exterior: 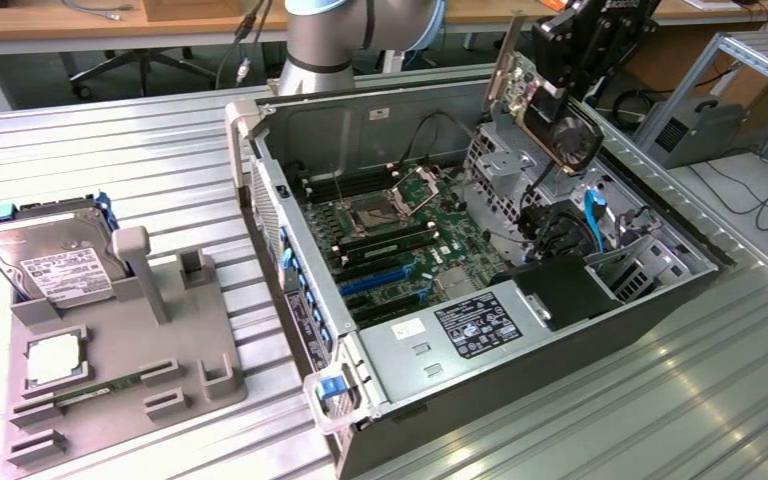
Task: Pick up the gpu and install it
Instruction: 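Pick up the gpu and move the gpu toward the slot, then insert the gpu into the slot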
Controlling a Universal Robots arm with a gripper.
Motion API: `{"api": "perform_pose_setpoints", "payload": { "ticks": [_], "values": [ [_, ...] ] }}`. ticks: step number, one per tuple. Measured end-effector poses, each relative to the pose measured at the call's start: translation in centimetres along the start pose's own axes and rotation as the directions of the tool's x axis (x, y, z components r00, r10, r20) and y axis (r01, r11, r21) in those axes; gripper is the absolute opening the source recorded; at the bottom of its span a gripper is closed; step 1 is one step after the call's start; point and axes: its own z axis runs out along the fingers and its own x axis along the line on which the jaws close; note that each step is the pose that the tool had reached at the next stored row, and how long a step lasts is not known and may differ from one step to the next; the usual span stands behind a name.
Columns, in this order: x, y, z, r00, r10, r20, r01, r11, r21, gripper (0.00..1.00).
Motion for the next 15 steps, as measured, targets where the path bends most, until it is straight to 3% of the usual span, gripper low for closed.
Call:
{"api": "perform_pose_setpoints", "payload": {
  "ticks": [15],
  "values": [
    [-0.34,-0.01,0.01,1.0,0.006,-0.0002,-0.006,1.0,0.0001,0.27]
  ]
}}
